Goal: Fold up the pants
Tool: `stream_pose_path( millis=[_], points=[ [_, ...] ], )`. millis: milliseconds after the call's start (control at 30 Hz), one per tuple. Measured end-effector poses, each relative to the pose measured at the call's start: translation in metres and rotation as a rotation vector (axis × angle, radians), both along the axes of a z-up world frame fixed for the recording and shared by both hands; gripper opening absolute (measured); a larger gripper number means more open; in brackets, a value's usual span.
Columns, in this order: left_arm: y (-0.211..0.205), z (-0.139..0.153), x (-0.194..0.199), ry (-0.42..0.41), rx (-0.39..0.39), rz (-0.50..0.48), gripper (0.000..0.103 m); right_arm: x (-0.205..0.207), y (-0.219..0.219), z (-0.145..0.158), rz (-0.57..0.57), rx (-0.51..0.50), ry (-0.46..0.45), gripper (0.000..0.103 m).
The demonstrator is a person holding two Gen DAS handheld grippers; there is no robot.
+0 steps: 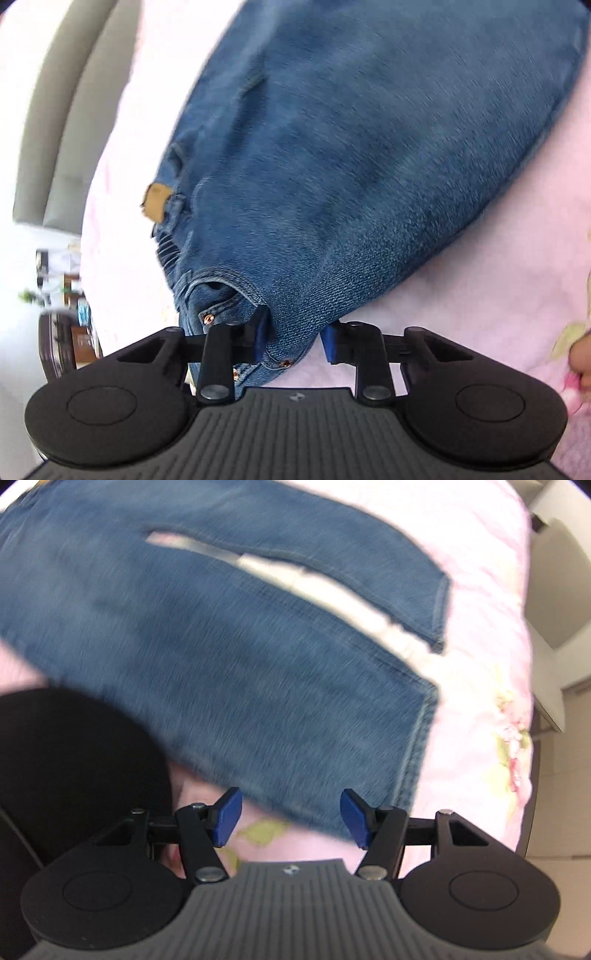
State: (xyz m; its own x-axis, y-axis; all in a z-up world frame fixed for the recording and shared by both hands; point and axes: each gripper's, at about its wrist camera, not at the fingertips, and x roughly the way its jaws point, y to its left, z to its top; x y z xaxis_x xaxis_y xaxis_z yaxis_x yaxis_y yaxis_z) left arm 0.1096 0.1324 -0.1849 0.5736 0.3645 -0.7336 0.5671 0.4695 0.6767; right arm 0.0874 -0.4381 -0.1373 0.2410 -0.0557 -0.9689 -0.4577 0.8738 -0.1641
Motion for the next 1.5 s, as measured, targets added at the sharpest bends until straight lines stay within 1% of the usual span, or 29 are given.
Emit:
stream_pose_path(
  millis=[67, 100, 200, 267, 333, 367, 400, 500, 567, 700, 833, 900, 967, 1067, 1167, 1267, 1400, 1500],
  points=[
    [0.0, 0.011, 0.005, -0.028, -0.041, 0.05, 0.03, -0.005, 0.004, -0.009, 0.056, -0.006, 0.007, 0.059],
    [0.0, 0.017, 0.007, -0.044, -0.062, 0.076, 0.03, -0.007, 0.005, -0.012, 0.07, -0.016, -0.013, 0.059],
    [-0.001, 0.033, 0.013, -0.091, -0.122, 0.148, 0.029, -0.008, -0.001, -0.018, 0.062, -0.053, -0.1, 0.059],
    [-0.001, 0.042, 0.017, -0.111, -0.158, 0.195, 0.029, -0.01, -0.004, -0.025, 0.057, -0.043, -0.101, 0.057],
    [0.0, 0.049, 0.019, -0.125, -0.19, 0.239, 0.029, -0.017, 0.001, -0.031, 0.101, -0.084, -0.127, 0.049],
    [0.002, 0.054, 0.019, -0.133, -0.208, 0.257, 0.029, -0.02, 0.005, -0.031, 0.111, -0.117, -0.154, 0.03],
    [0.002, 0.057, 0.018, -0.142, -0.22, 0.268, 0.029, -0.02, 0.005, -0.028, 0.098, -0.121, -0.177, 0.019],
    [0.003, 0.071, 0.019, -0.181, -0.248, 0.299, 0.028, -0.024, 0.002, 0.001, 0.033, -0.08, -0.277, 0.011],
    [0.005, 0.085, 0.021, -0.216, -0.269, 0.318, 0.028, -0.023, 0.001, 0.022, -0.009, -0.061, -0.35, 0.008],
    [0.015, 0.118, 0.031, -0.257, -0.339, 0.365, 0.028, -0.017, 0.005, 0.073, -0.041, -0.078, -0.479, 0.005],
    [0.015, 0.152, 0.051, -0.302, -0.369, 0.374, 0.028, 0.014, 0.007, 0.118, -0.077, -0.102, -0.557, 0.003],
    [0.012, 0.161, 0.069, -0.315, -0.369, 0.382, 0.028, 0.04, 0.007, 0.13, -0.108, -0.107, -0.566, 0.003],
    [0.005, 0.16, 0.09, -0.311, -0.329, 0.385, 0.028, 0.069, 0.008, 0.131, -0.129, -0.126, -0.544, 0.003],
    [-0.003, 0.152, 0.125, -0.308, -0.291, 0.391, 0.028, 0.116, 0.011, 0.117, -0.127, -0.188, -0.512, 0.002],
    [-0.008, 0.144, 0.159, -0.311, -0.265, 0.397, 0.028, 0.159, 0.011, 0.096, -0.149, -0.216, -0.486, 0.002],
    [-0.013, 0.133, 0.193, -0.299, -0.242, 0.411, 0.028, 0.201, 0.01, 0.083, -0.157, -0.235, -0.461, 0.002],
    [-0.02, 0.108, 0.234, -0.27, -0.199, 0.426, 0.028, 0.251, 0.013, 0.059, -0.146, -0.257, -0.429, 0.002],
    [-0.027, 0.082, 0.254, -0.256, -0.155, 0.419, 0.028, 0.285, 0.016, 0.032, -0.136, -0.266, -0.392, 0.002]
  ],
)
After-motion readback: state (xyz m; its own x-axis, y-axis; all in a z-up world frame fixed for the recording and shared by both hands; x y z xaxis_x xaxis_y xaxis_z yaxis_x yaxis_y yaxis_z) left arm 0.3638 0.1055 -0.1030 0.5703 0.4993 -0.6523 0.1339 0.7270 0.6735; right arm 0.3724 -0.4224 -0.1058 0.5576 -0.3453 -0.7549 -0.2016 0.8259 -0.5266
